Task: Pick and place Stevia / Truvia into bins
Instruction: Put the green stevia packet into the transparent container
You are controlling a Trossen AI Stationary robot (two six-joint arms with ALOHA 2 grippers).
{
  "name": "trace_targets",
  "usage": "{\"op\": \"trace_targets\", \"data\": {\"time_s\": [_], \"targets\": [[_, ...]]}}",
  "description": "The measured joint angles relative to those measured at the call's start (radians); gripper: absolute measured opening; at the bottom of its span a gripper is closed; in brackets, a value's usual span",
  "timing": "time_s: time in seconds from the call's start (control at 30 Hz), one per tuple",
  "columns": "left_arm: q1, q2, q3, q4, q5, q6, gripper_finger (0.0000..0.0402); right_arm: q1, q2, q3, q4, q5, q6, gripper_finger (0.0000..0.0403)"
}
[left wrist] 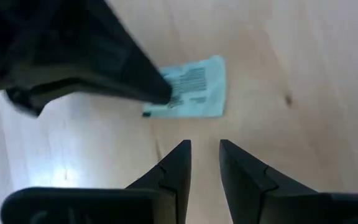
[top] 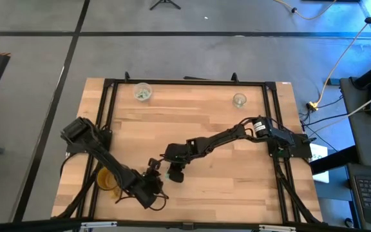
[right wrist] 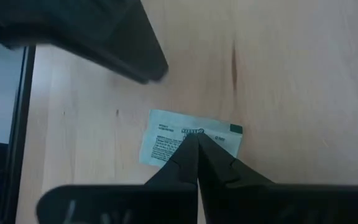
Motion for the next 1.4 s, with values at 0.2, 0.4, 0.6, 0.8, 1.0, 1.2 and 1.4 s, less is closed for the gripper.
{"op": "trace_targets", "data": {"time_s": [0.2,0.4,0.6,0.8,1.0,1.2,1.4], "targets": [[0.001,0.019,0.000,0.083,0.022,0.038,0.0100,-0.001,0.000,0.000,0.001,-0.011,0.001,0.0000],[0.001,0.017,0.000,0.099,-0.019,0.082,0.0131,-0.001,0.000,0.000,0.001,-0.012,0.001,0.0000],[0.002,0.027,0.000,0.101,-0.001,0.224,0.0141,-0.001,0.001,0.000,0.003,-0.022,0.004,0.0000],[0.001,0.080,0.006,0.153,-0.046,0.213,0.0141,-0.001,0.001,-0.002,0.021,-0.041,0.023,0.0000],[0.002,0.089,0.005,0.154,-0.076,0.230,0.0141,-0.001,0.001,-0.002,0.021,-0.042,0.023,0.0000],[0.002,0.091,0.004,0.153,-0.099,0.308,0.0141,0.000,0.001,-0.002,0.021,-0.043,0.024,0.0000],[0.002,0.092,0.003,0.149,-0.121,0.358,0.0141,0.000,0.002,-0.001,0.023,-0.049,0.026,0.0000]]}}
